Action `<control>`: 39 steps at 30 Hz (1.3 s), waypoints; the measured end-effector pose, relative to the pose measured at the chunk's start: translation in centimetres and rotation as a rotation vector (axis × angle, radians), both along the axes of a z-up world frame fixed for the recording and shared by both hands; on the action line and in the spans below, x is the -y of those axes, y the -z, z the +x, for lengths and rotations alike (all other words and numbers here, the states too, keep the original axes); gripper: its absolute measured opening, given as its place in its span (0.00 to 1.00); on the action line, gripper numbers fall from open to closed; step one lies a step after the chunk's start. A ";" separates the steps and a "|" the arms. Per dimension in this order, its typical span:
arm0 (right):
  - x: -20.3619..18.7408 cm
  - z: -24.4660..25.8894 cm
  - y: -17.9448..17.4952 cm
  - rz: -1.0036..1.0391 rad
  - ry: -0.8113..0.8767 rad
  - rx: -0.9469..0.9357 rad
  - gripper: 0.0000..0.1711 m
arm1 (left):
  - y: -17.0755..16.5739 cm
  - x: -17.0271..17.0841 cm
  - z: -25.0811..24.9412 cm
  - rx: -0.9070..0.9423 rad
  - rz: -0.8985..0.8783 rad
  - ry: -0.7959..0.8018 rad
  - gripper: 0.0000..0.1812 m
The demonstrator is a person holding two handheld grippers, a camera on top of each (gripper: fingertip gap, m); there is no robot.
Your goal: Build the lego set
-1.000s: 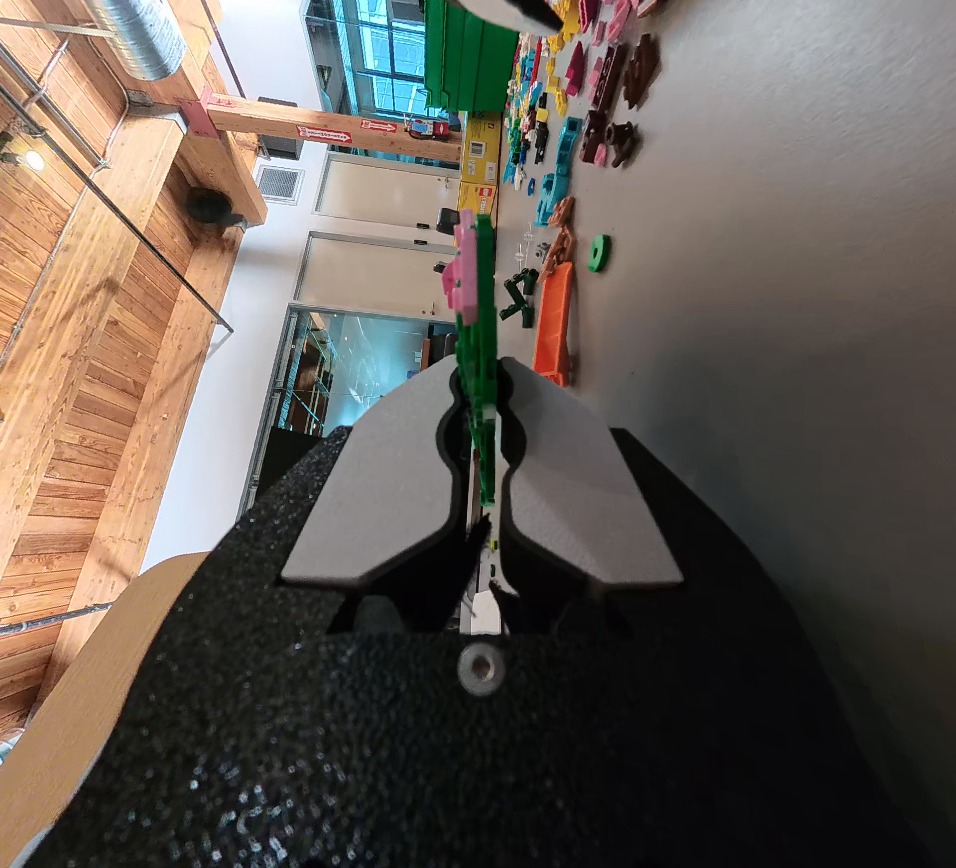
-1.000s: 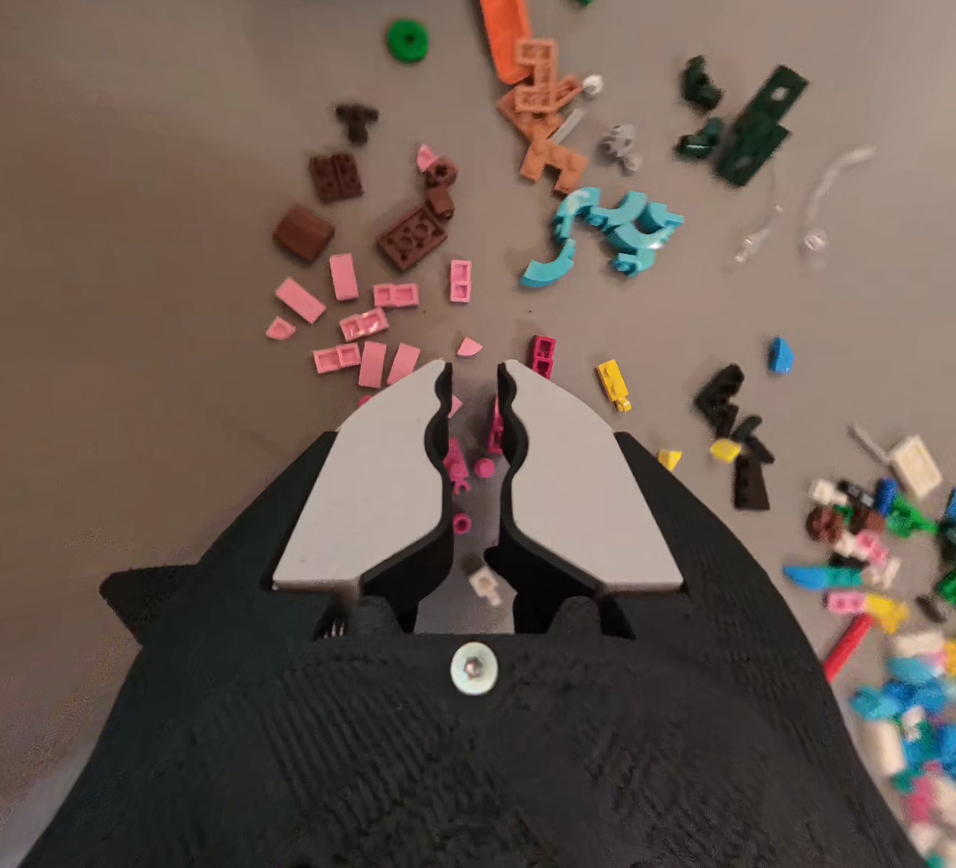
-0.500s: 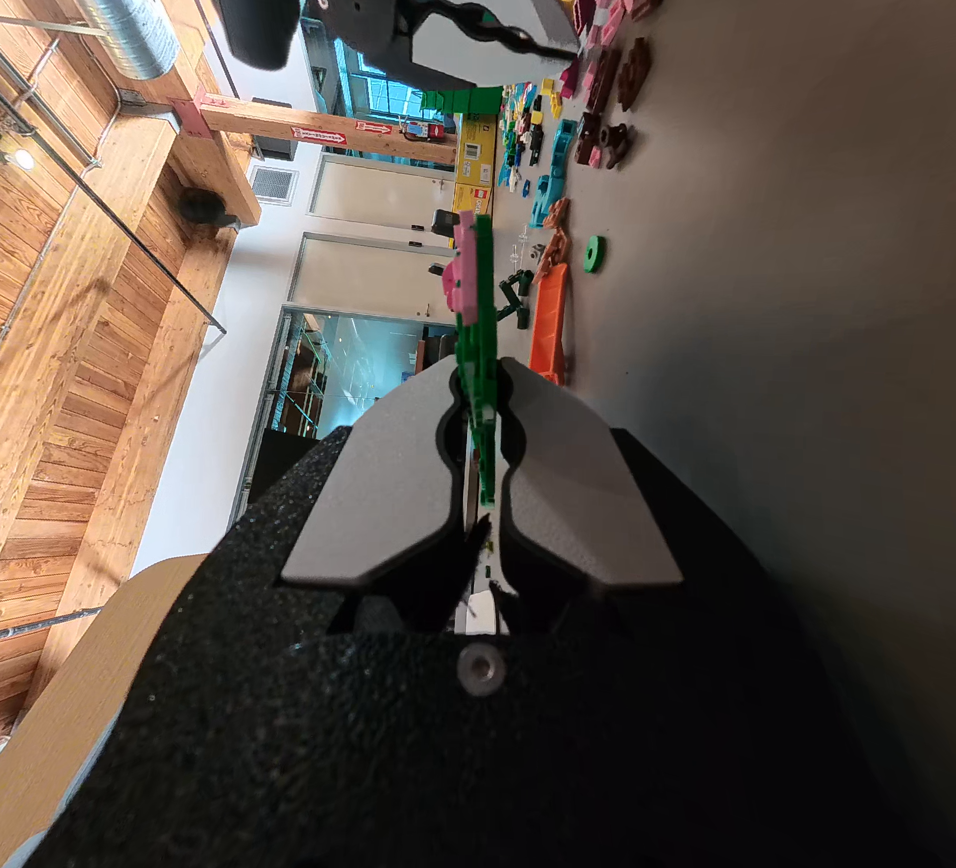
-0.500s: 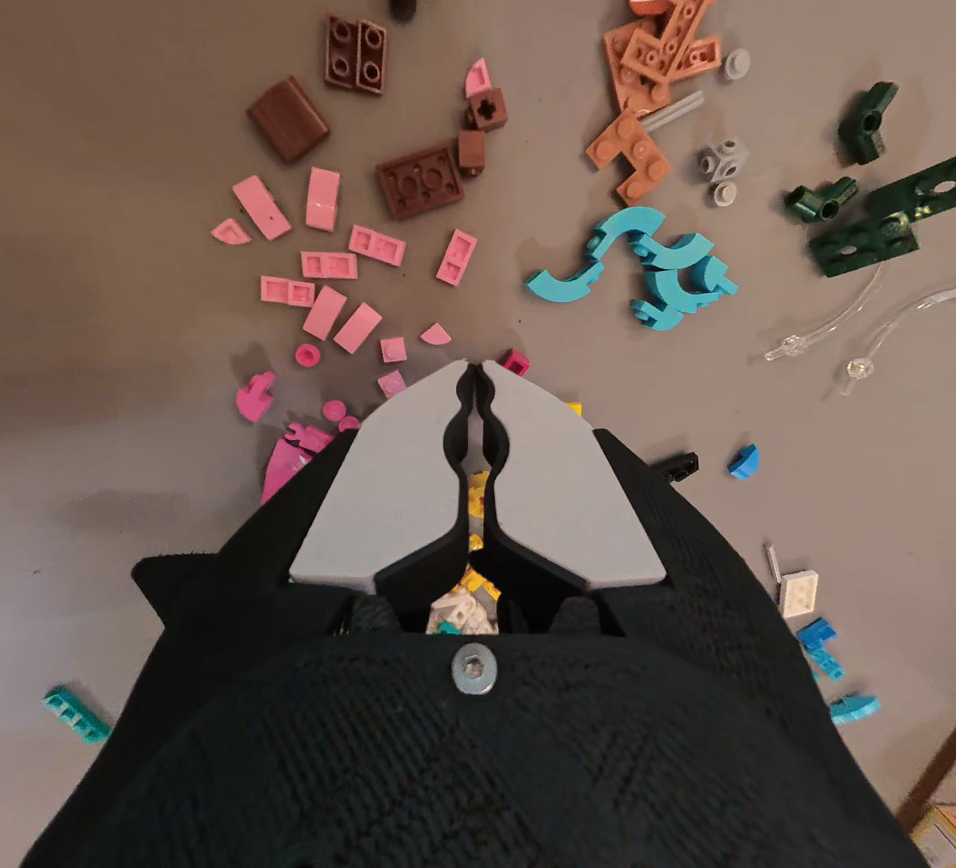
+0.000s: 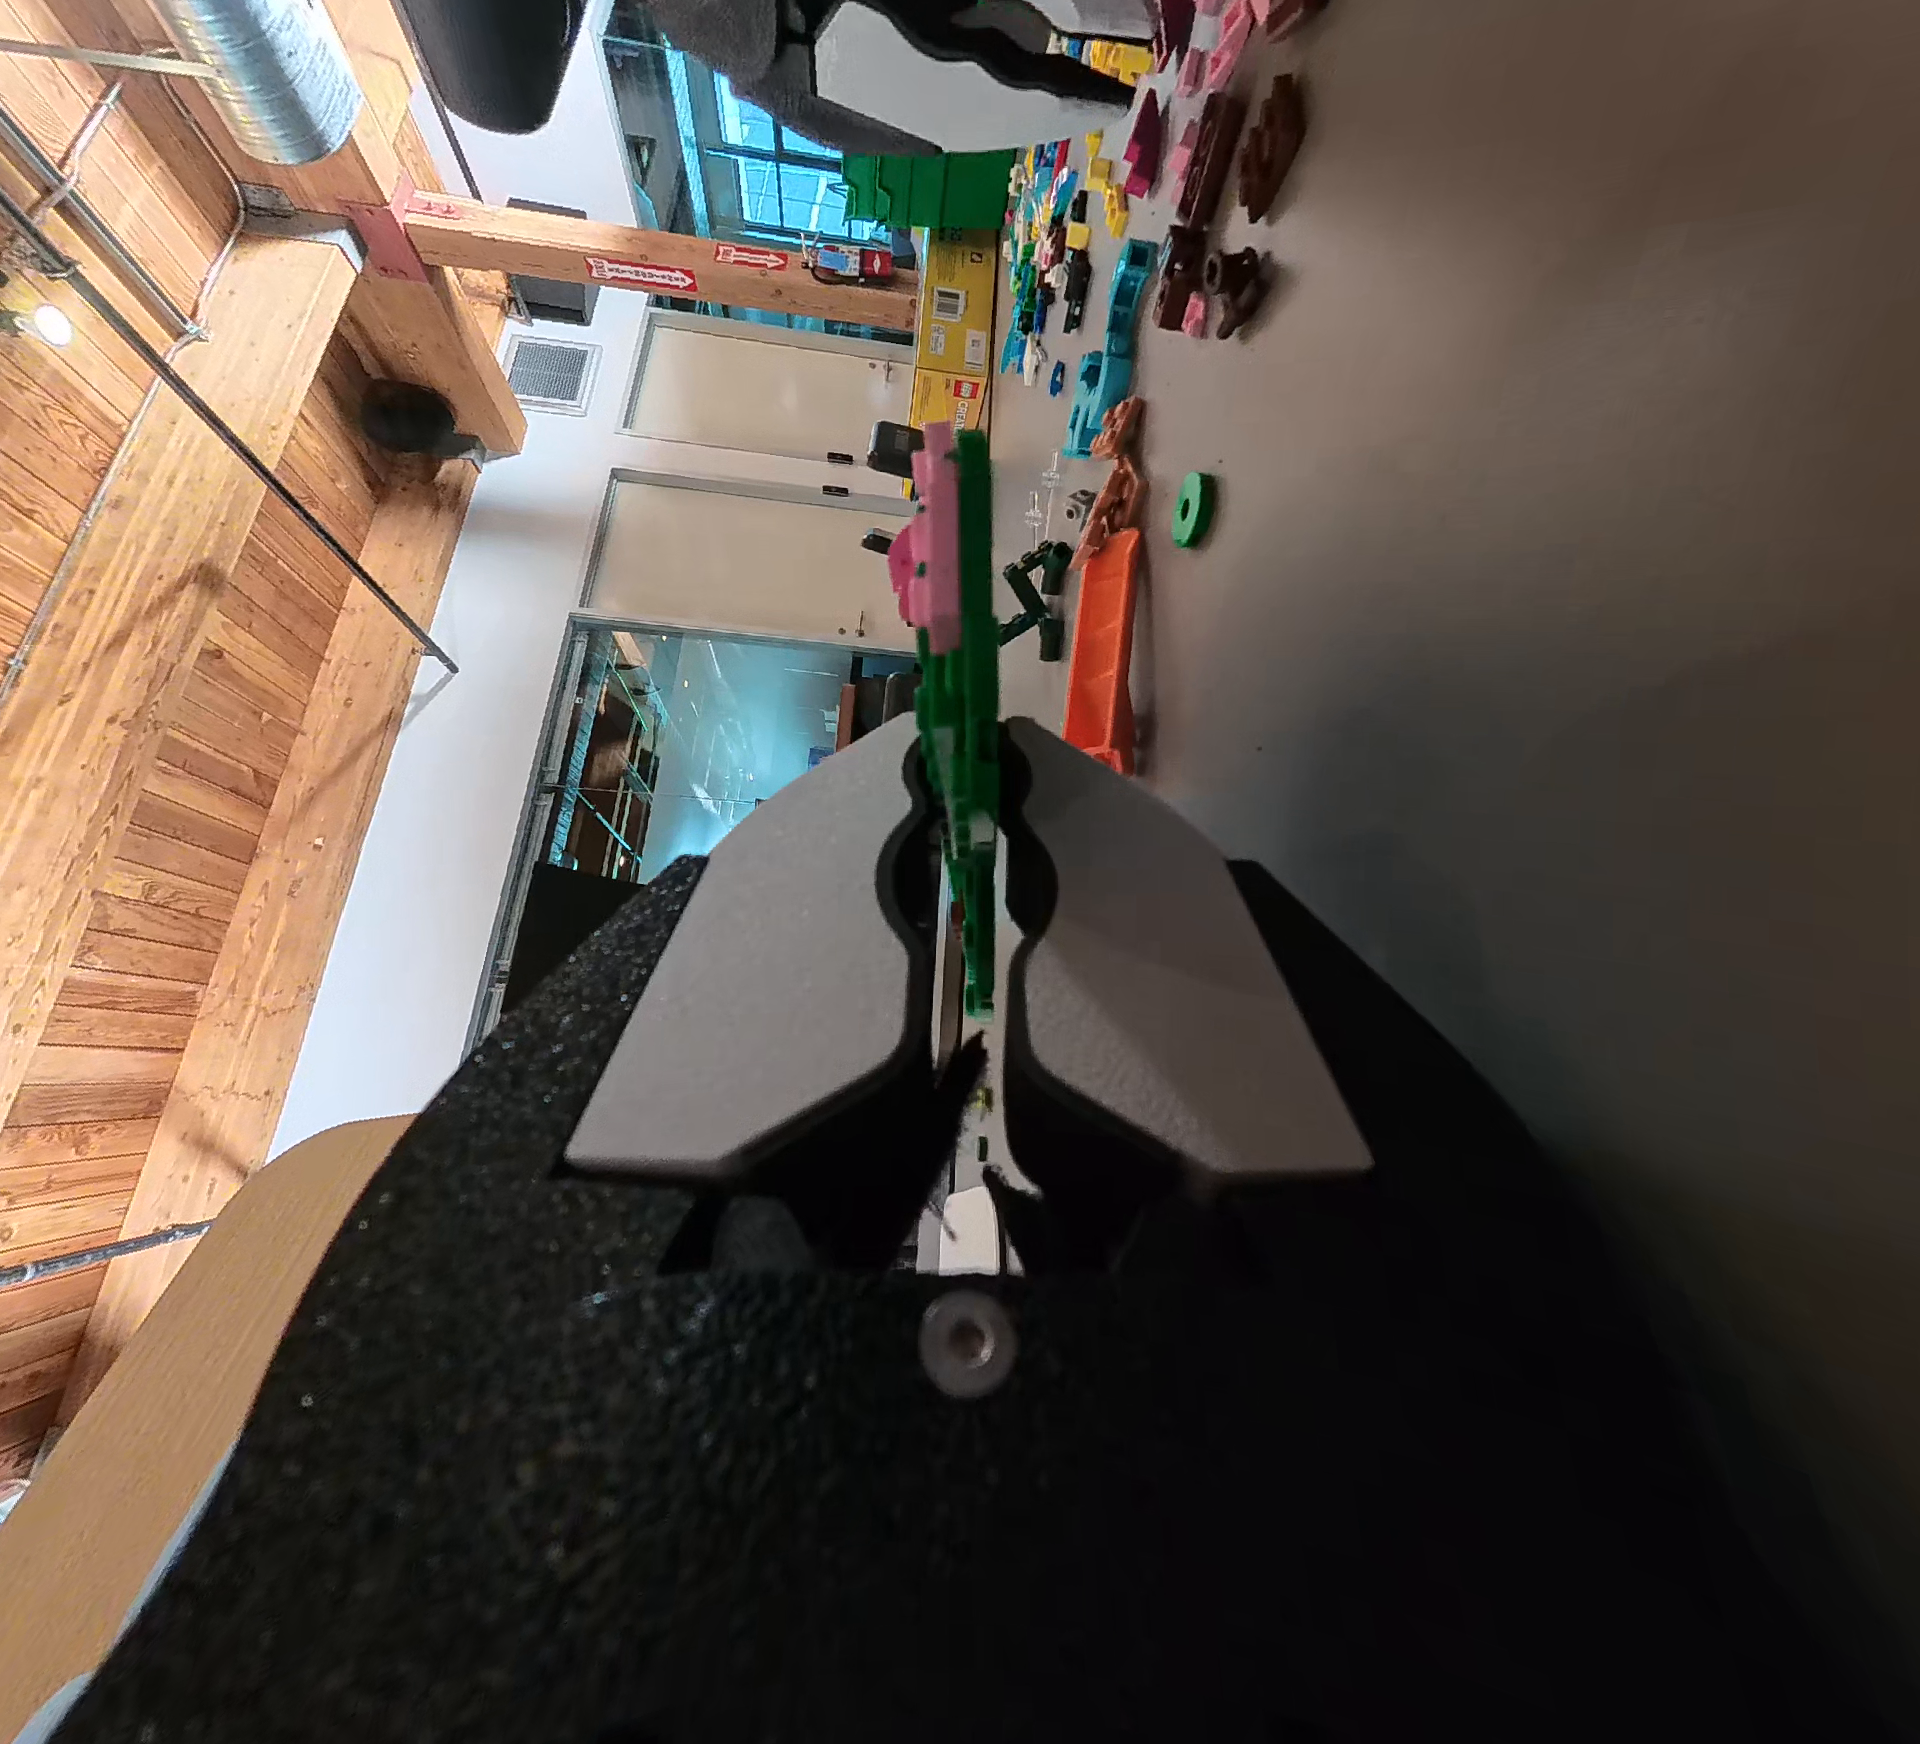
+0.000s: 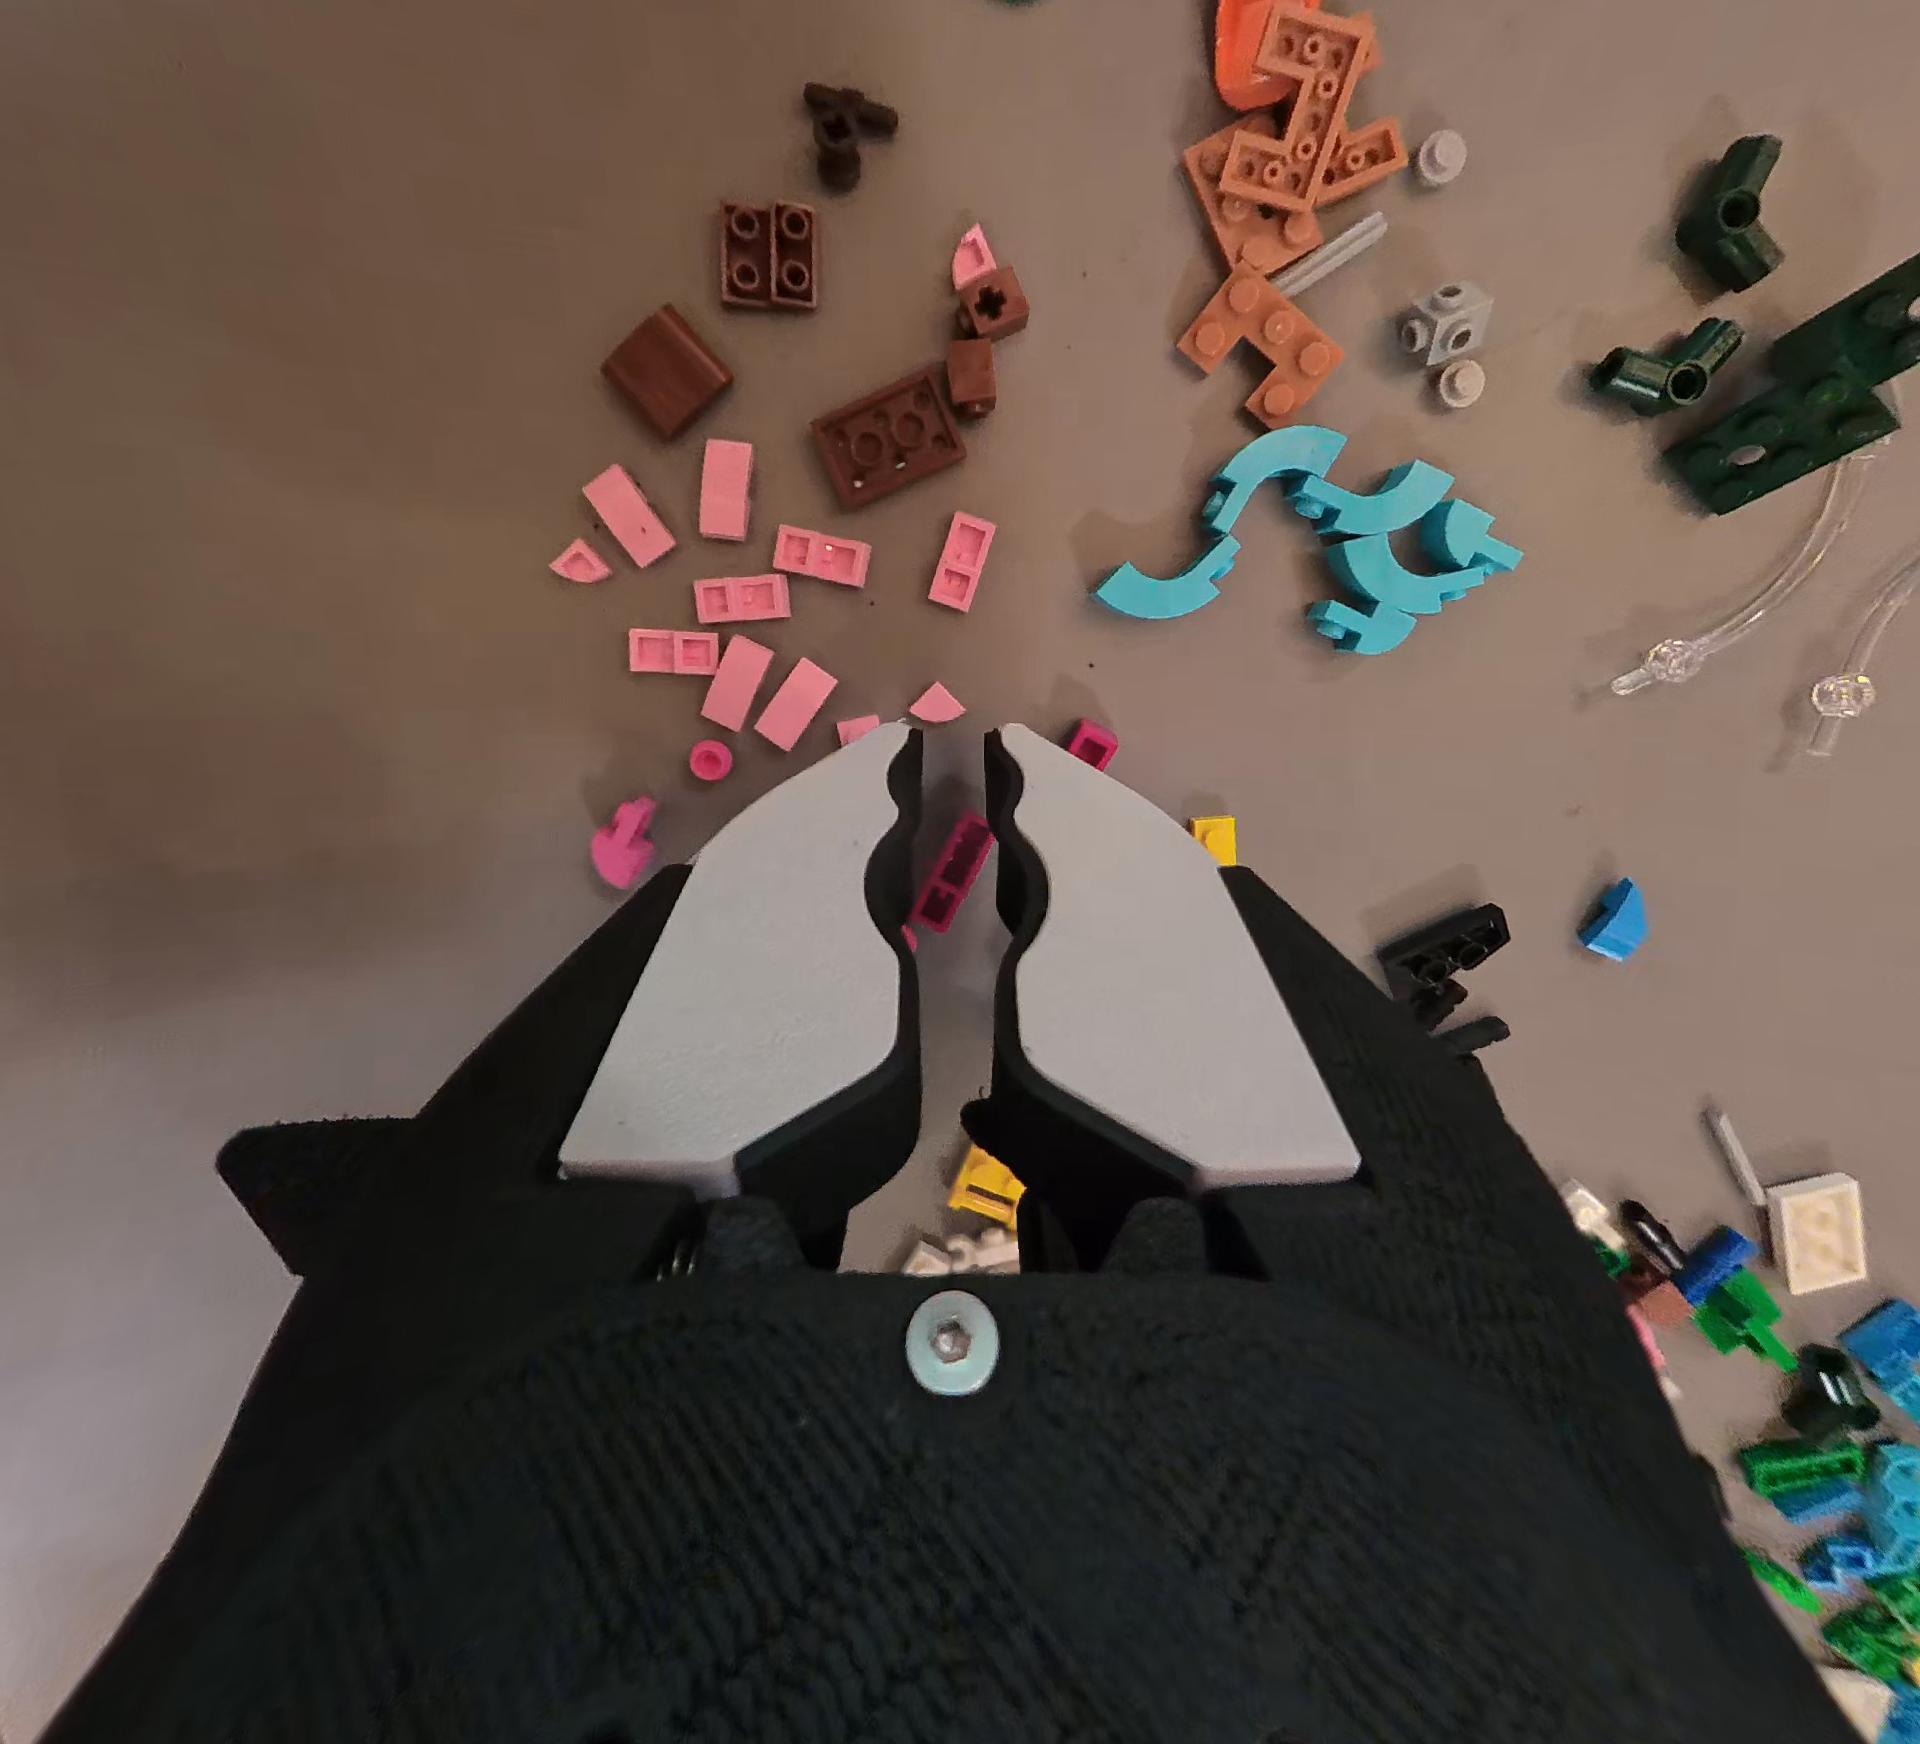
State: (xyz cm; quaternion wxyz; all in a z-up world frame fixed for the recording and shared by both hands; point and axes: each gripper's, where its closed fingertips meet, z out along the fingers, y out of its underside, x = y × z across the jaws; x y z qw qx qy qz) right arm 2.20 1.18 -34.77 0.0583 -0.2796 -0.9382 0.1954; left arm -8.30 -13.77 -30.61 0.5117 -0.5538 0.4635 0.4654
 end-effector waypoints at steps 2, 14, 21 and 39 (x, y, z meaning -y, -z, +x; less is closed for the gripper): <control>0.0 0.1 -0.1 -0.013 0.015 0.003 0.06 | 0.0 0.0 0.0 0.000 -0.001 0.000 0.05; -0.3 0.4 0.8 -0.004 0.049 0.022 0.06 | 0.1 0.0 0.0 -0.001 -0.004 0.001 0.05; -0.4 0.2 1.1 0.006 0.045 0.032 0.04 | 0.1 0.0 0.0 -0.002 -0.008 0.001 0.05; 0.0 -1.1 0.3 0.006 0.018 -0.025 0.00 | 0.2 0.0 0.0 -0.001 -0.012 0.002 0.05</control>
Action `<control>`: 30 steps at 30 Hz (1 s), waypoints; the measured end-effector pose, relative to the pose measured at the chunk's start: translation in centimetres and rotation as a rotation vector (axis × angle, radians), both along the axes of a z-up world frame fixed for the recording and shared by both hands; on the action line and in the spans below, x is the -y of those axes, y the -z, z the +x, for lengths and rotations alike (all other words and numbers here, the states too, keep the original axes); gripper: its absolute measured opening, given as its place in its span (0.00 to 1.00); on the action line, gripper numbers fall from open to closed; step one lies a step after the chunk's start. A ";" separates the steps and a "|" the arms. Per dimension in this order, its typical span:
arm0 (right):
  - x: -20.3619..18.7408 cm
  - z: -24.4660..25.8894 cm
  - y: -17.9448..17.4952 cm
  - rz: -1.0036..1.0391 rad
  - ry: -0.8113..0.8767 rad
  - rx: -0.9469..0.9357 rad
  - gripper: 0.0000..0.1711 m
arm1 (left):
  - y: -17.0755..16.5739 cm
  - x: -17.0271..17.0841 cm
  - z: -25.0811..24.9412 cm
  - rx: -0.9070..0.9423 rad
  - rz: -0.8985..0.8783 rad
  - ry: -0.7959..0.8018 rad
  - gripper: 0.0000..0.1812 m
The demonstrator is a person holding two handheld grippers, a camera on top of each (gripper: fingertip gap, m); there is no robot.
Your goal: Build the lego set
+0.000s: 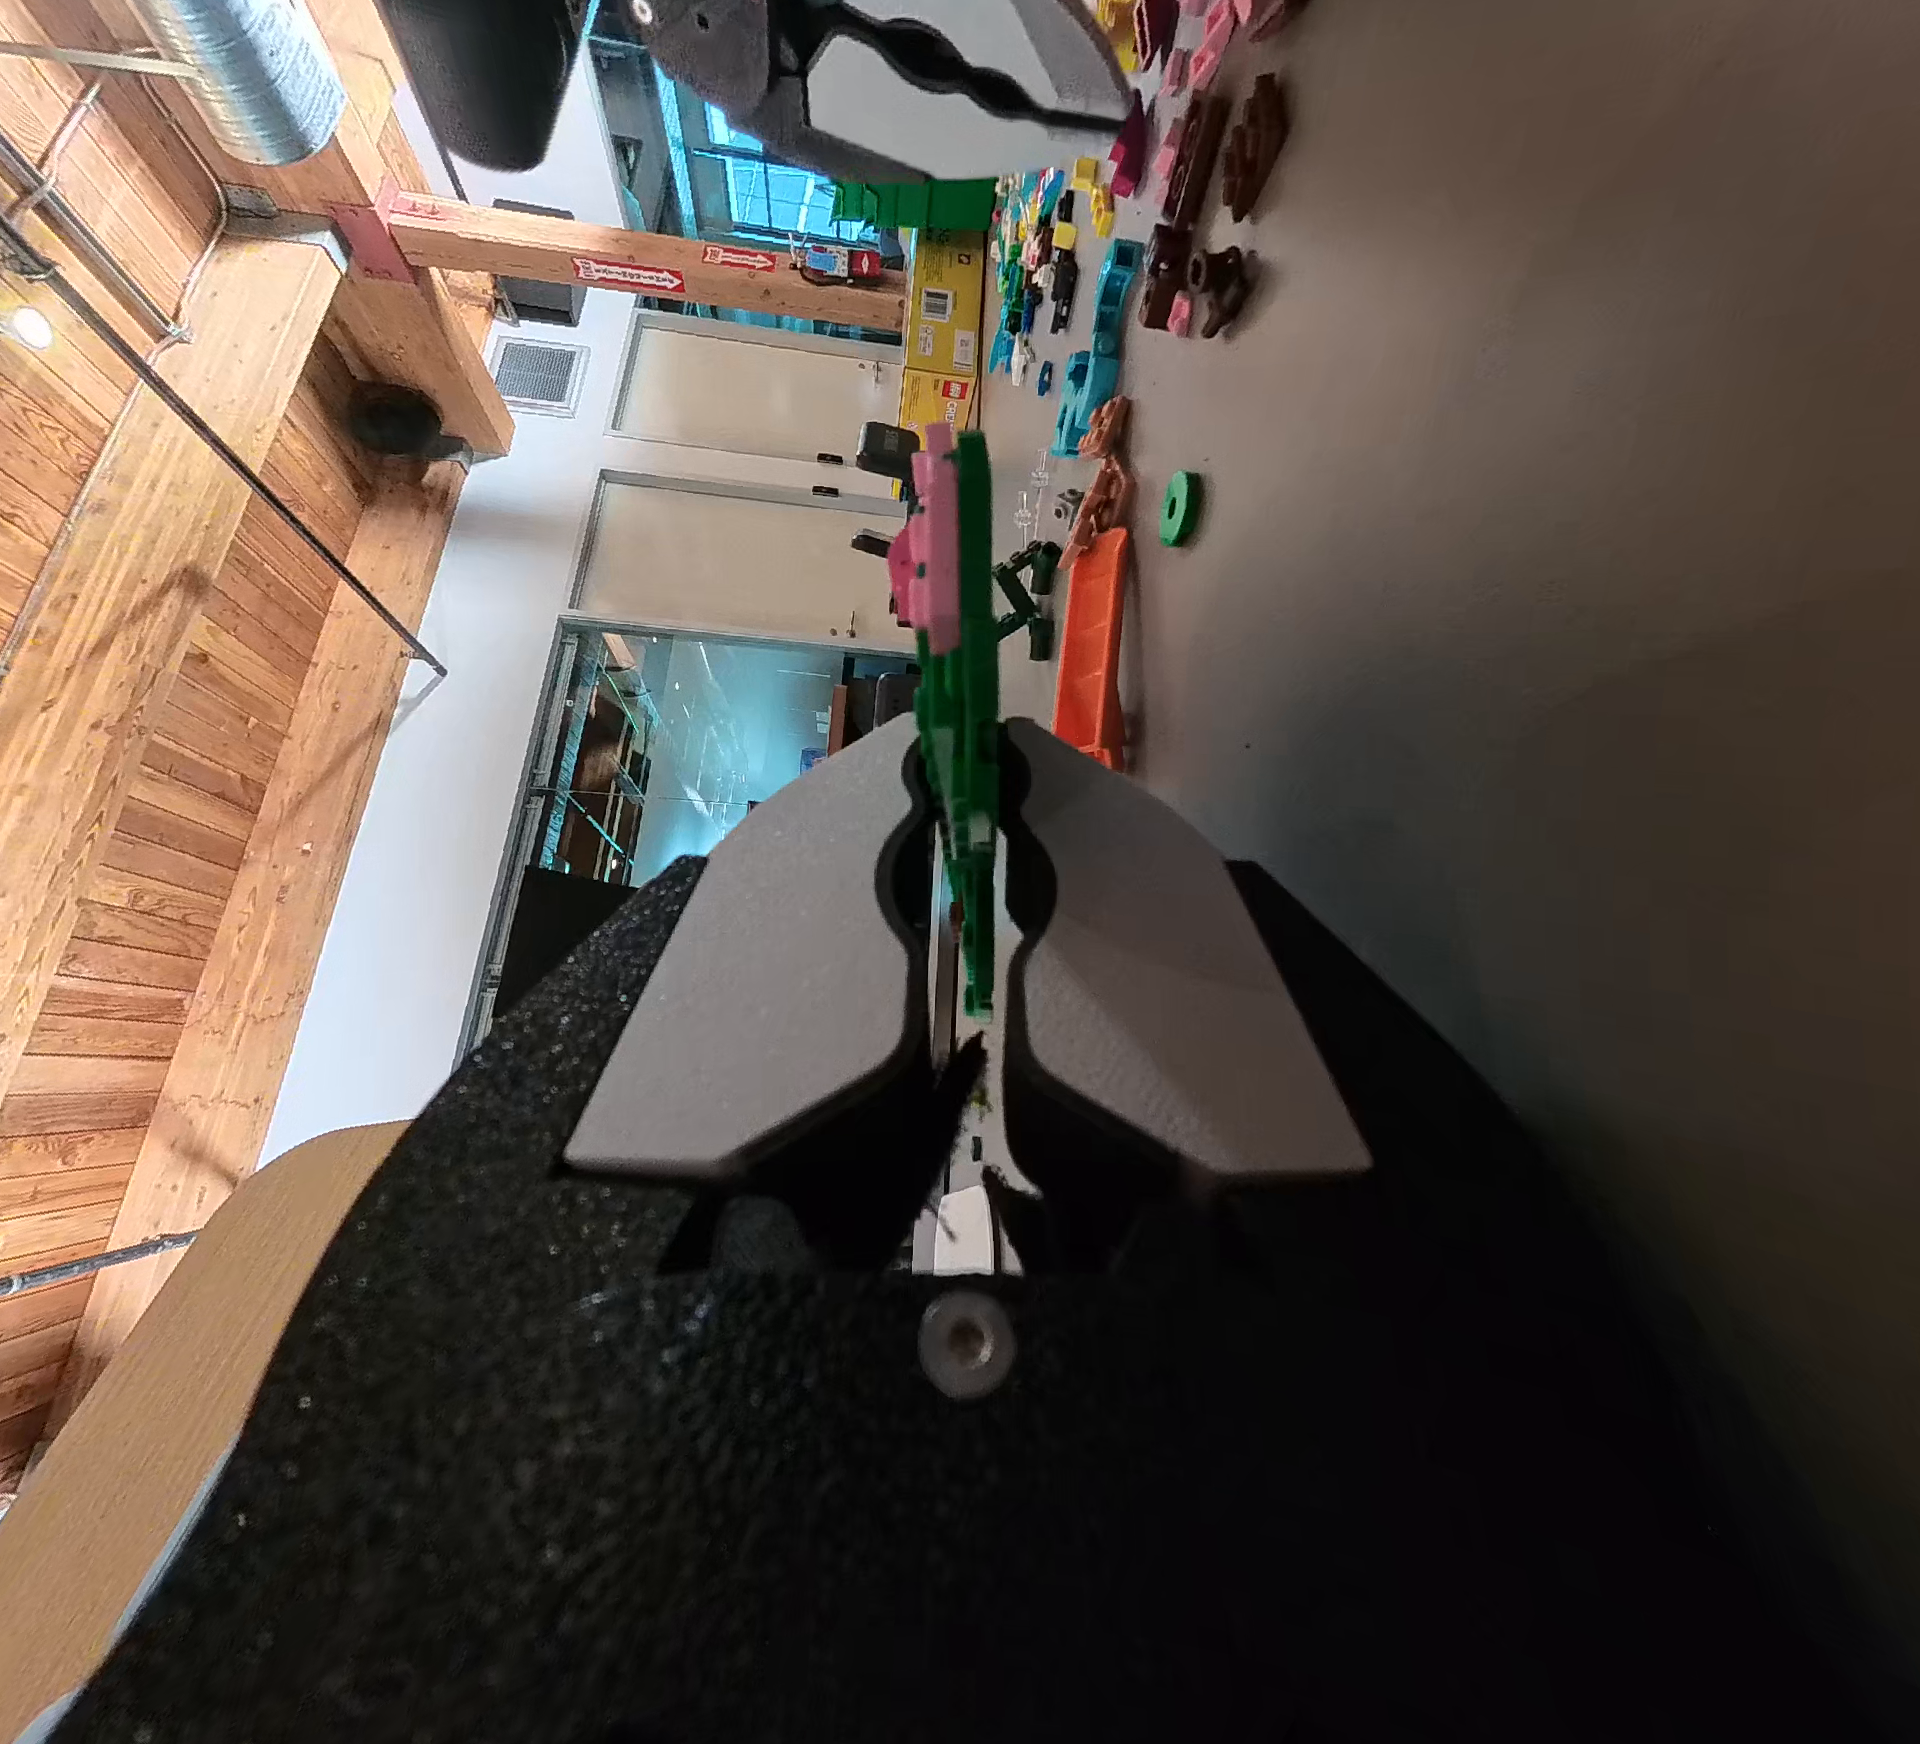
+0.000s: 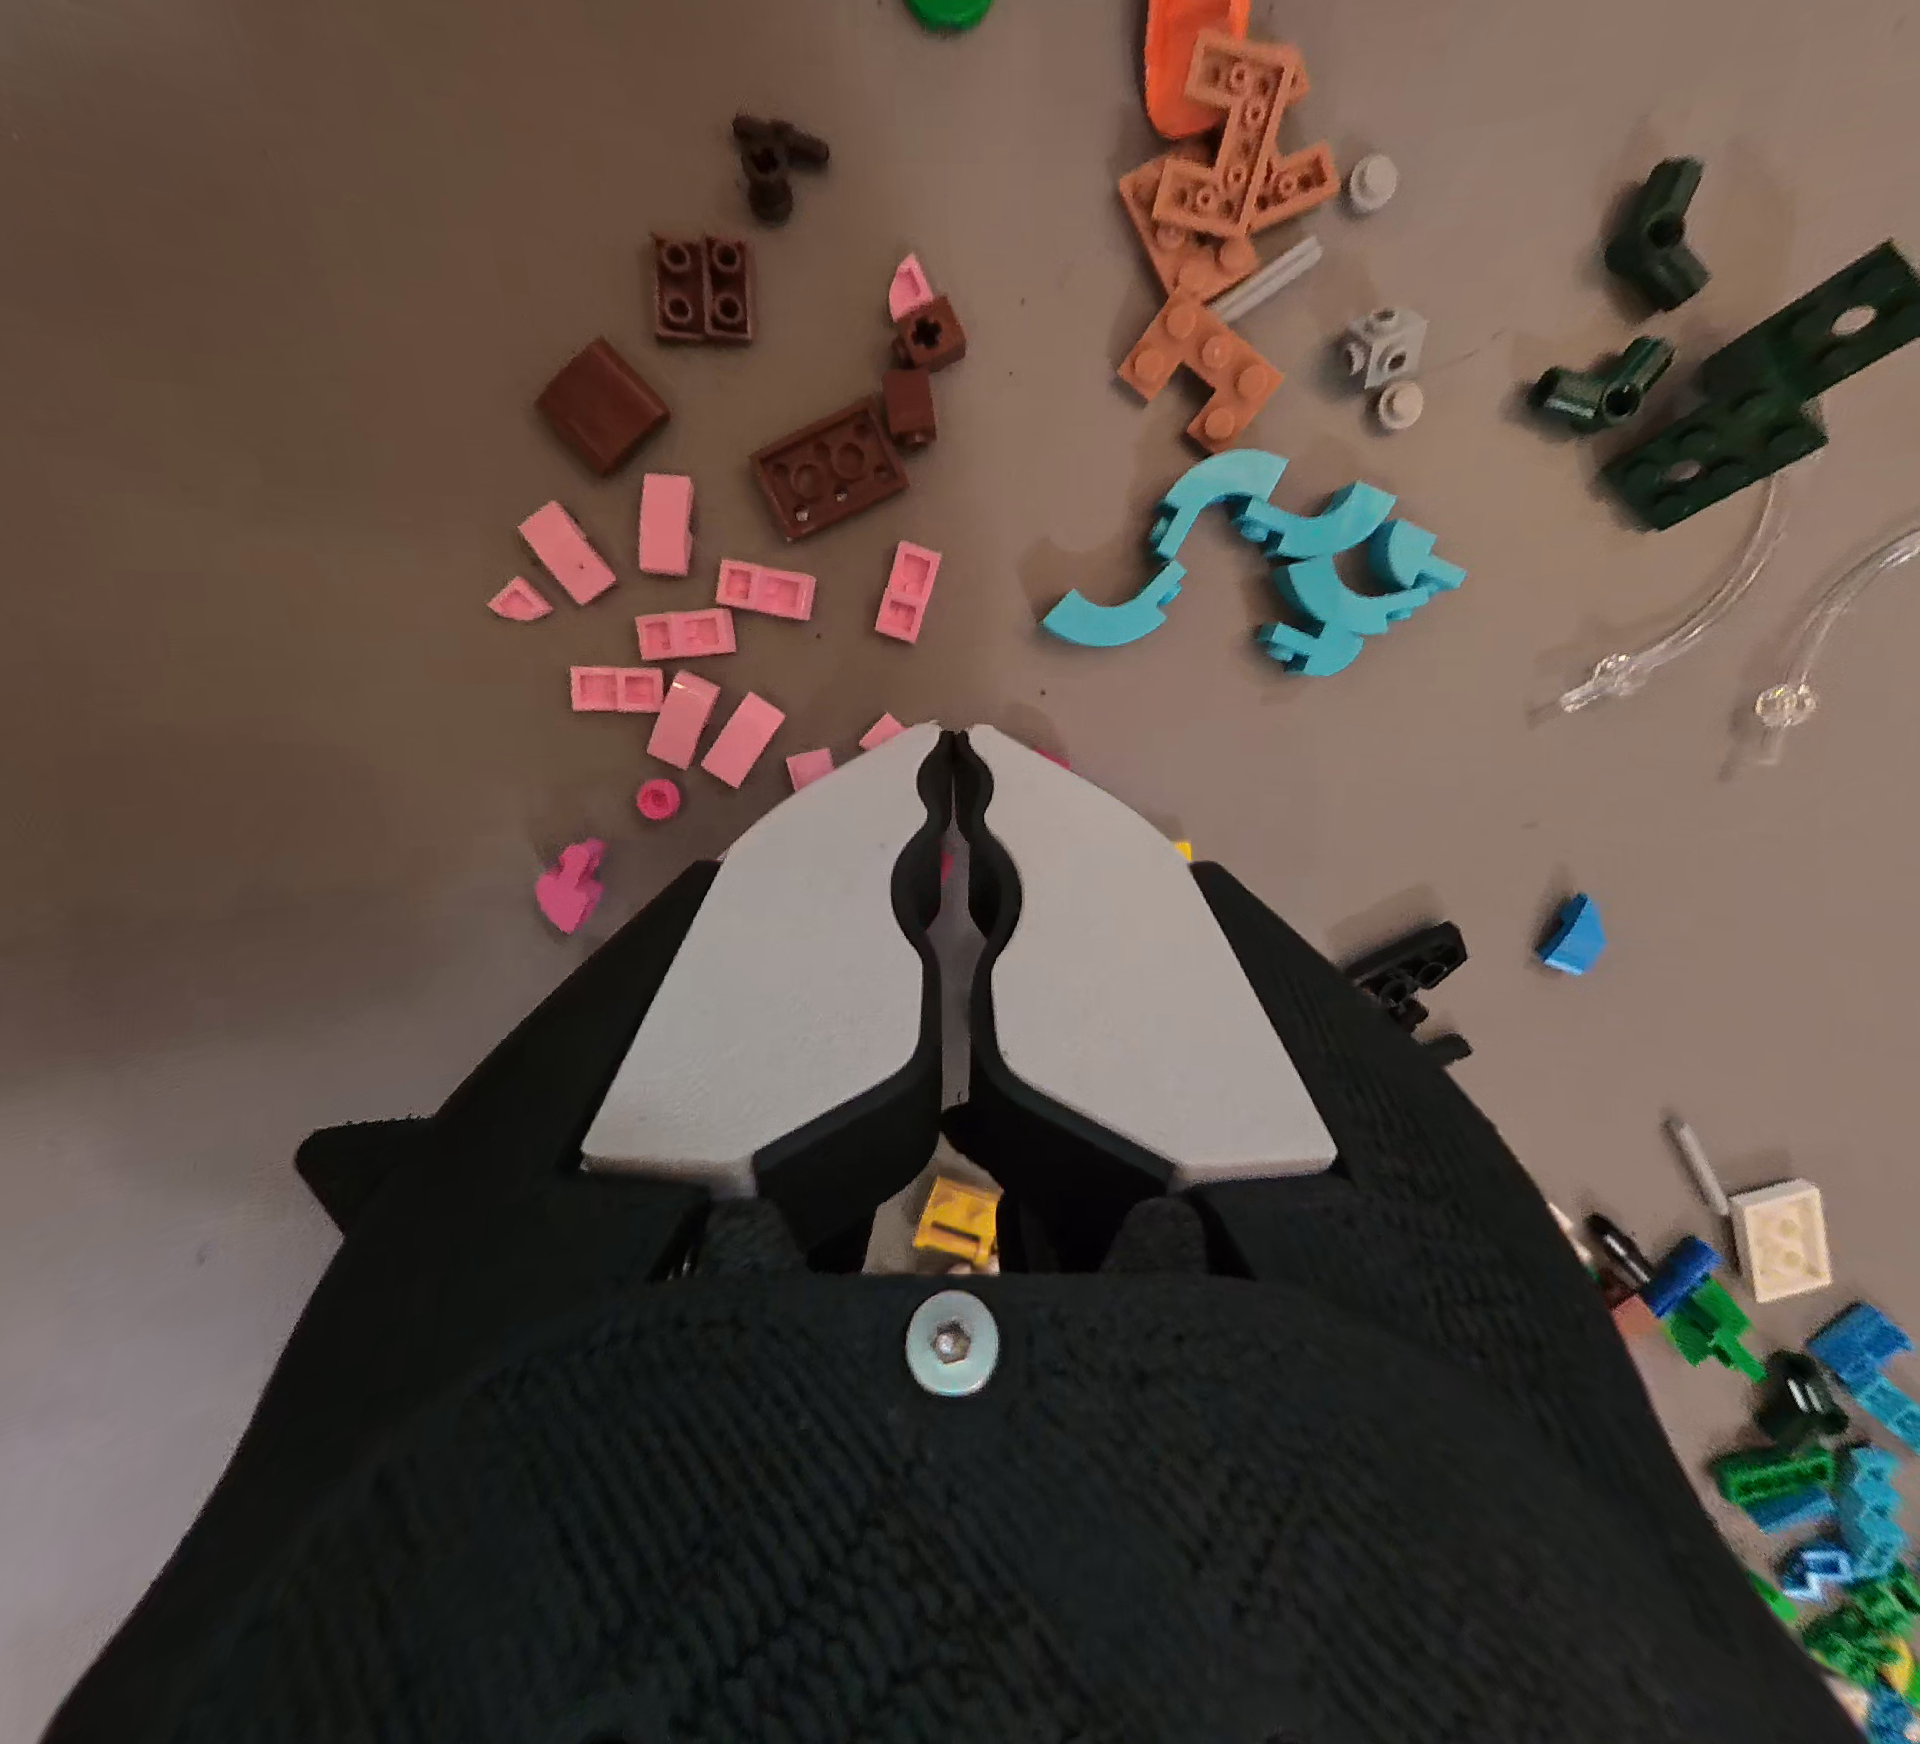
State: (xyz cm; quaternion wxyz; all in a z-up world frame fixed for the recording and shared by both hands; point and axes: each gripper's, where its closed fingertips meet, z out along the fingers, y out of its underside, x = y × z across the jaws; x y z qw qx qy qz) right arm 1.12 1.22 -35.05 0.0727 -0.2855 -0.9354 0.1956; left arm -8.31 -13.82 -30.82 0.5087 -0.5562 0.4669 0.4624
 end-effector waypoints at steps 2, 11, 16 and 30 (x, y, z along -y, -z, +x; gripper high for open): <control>0.2 -0.2 0.1 0.012 -0.016 -0.008 0.00 | 0.0 0.0 0.0 0.000 -0.001 0.000 0.05; -0.1 0.6 0.9 0.053 -0.021 0.055 0.00 | 0.1 0.0 0.0 -0.001 -0.004 0.001 0.05; -0.3 1.6 0.9 0.035 -0.004 0.087 0.00 | 0.1 0.0 0.0 -0.001 -0.005 0.001 0.05; -0.6 0.1 0.4 0.002 0.043 -0.102 0.00 | 0.2 0.0 0.0 -0.002 -0.009 0.001 0.05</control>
